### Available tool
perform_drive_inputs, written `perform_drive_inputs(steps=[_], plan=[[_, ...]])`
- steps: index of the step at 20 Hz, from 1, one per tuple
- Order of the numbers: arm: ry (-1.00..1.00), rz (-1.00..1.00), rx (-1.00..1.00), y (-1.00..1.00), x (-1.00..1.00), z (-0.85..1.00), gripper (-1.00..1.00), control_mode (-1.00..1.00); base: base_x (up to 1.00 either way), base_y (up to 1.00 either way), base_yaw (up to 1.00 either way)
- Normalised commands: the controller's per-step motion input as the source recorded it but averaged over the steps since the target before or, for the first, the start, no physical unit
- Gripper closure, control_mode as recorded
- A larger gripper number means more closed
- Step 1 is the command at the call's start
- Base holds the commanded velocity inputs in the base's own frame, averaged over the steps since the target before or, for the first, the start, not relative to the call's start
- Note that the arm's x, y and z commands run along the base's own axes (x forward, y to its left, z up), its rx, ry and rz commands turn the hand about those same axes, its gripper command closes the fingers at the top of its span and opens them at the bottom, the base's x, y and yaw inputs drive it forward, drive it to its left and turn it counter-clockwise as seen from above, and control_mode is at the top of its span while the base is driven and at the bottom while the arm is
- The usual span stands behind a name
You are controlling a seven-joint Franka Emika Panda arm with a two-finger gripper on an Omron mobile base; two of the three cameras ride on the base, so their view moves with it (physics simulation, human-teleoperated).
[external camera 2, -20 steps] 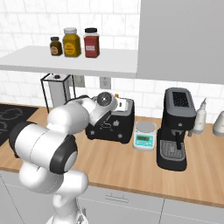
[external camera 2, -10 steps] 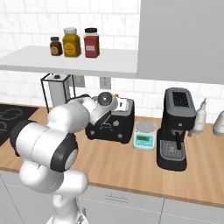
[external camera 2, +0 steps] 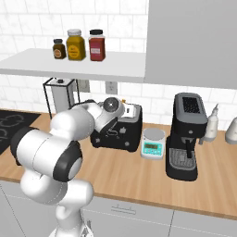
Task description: Start the toaster. Once the lever pops up, take the bread to the plate on the dining counter.
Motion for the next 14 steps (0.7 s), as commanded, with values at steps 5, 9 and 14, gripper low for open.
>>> perform_drive_inputs(steps=[5,9,14], plan=[[0.0,0.0,0.0,0.0,0.0,0.0,1.0,-1.0,0.0,0.0,0.0],[0.0,0.0,0.0,0.0,0.0,0.0,1.0,-1.0,0.0,0.0,0.0],[0.0,0.0,0.0,0.0,0.0,0.0,1.0,-1.0,0.0,0.0,0.0]])
